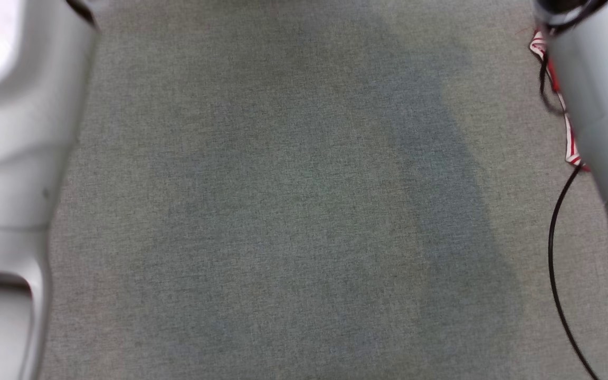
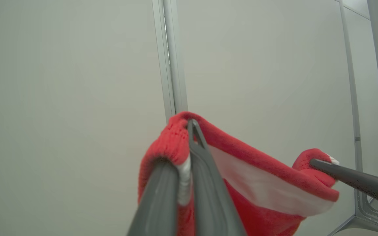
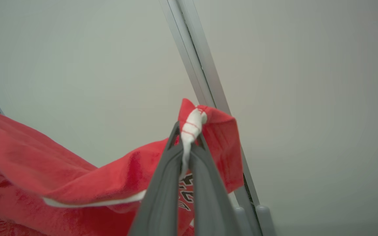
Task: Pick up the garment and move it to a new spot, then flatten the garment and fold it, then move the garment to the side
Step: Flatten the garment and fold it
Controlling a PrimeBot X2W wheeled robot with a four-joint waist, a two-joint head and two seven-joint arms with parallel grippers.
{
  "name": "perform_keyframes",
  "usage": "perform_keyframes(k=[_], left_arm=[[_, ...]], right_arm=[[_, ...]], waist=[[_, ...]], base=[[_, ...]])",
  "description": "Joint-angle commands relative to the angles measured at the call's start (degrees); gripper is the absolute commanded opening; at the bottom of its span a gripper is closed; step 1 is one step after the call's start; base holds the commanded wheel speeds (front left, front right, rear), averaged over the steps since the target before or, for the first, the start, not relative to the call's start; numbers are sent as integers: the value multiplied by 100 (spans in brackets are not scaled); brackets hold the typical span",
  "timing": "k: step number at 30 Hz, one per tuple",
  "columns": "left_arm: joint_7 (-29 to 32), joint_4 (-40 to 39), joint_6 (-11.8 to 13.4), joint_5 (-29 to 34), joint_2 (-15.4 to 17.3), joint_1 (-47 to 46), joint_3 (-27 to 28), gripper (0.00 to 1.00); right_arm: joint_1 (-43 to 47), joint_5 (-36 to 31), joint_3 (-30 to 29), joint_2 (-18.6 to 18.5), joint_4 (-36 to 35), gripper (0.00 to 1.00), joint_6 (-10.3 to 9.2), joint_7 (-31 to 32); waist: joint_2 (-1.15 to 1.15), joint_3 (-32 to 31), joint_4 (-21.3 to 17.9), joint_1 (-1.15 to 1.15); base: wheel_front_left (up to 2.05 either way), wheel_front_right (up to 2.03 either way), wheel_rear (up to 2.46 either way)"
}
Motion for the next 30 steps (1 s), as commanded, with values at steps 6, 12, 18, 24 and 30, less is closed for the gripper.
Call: perform_keyframes(k=[6,12,18,24,30], left_arm=[[-22,-410,-3,90,143,1490,-25,0],[-23,-995,-2,246,106,3133,267,0],[-22,-1554,-2,476,44,4789,319,0],[-23,-1965,-2,572,-14,6182,154,0],[-22,-2295,-2,675,-47,7307,13,0]], right_arm=[[1036,154,437,-48,-44,0,3,-69],[2343,93,614,-204,-528,0,3,-72],[3820,165,569,-354,-1137,0,3,-74],[5192,232,514,-476,-1626,0,3,-73],[6489,285,307,-604,-2140,0,3,-74]], waist=[[0,-40,-34,0],[0,-315,-4,0],[0,-747,-3,0],[0,-1189,33,0],[0,-1608,134,0]], base=[[0,0,0],[0,0,0],[0,0,0],[0,0,0],[0,0,0]])
